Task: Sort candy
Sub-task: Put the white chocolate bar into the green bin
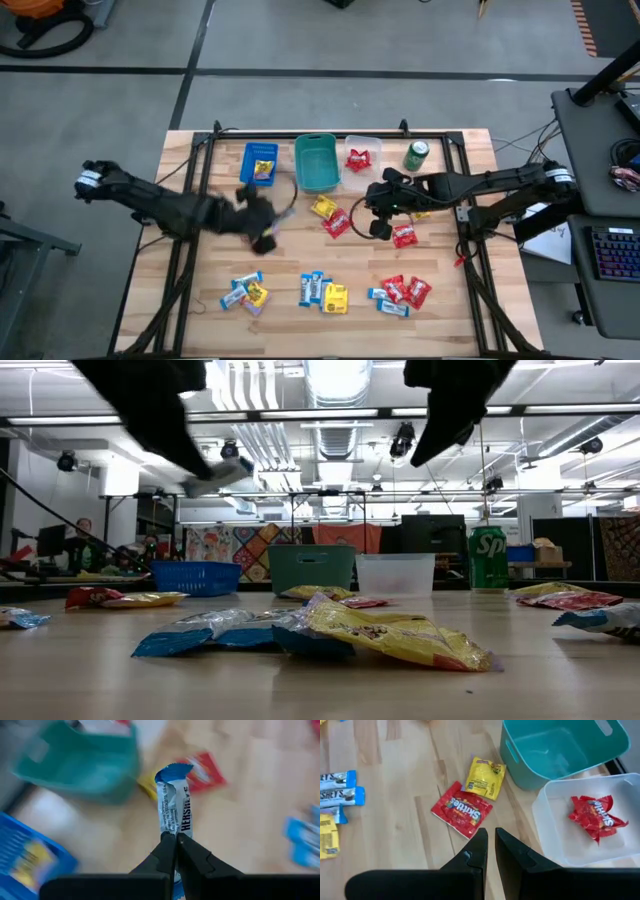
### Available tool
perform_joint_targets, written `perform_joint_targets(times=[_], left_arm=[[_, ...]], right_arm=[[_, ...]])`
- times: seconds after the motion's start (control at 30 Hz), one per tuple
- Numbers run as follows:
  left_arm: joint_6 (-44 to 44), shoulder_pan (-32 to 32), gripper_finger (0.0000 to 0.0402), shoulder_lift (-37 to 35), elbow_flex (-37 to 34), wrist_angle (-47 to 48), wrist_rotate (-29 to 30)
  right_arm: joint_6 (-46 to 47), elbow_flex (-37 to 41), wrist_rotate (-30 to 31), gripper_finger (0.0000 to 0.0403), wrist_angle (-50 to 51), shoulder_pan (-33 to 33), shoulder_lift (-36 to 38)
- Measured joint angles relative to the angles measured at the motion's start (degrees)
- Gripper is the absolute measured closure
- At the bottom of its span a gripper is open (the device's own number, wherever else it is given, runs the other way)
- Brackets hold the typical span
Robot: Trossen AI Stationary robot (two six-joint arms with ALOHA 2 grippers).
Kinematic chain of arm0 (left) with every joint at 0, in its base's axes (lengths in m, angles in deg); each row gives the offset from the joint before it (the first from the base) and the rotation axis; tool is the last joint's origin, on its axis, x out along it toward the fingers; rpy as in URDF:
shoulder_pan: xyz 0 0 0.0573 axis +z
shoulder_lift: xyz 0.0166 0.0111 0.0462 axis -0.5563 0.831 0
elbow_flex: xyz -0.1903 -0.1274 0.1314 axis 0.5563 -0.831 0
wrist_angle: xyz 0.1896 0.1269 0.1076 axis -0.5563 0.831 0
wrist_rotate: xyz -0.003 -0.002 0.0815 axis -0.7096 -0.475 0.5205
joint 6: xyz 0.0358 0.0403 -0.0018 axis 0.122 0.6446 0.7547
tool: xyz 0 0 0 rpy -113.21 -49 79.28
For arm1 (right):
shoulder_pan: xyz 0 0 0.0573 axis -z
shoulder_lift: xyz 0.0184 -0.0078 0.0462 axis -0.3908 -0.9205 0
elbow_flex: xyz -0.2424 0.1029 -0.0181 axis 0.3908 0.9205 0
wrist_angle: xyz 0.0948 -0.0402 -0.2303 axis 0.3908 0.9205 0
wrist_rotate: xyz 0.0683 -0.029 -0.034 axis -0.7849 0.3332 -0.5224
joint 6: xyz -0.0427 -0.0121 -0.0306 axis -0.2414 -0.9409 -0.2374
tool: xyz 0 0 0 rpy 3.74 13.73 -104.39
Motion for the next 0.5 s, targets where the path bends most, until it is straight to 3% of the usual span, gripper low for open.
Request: perform_joint_targets(times=[0.17, 0.33, 0.5], left_arm=[[17.19, 16.74, 0.0401, 1.39, 0.00, -12.22, -0.91], [24.78, 31.47, 0.0401, 5.35, 0.04, -28.97, -15.21], [24.34, 40.11, 0.0401, 11.47, 0.04, -35.88, -26.13]], right_arm=[[-2.26, 5.75, 0.01, 0.0374, -7.51, 1.14, 2.62], [-2.81, 8.14, 0.06, 0.0374, -12.71, 2.54, 2.79], [-2.79, 8.39, 0.30, 0.0374, -12.89, 3.33, 2.58]])
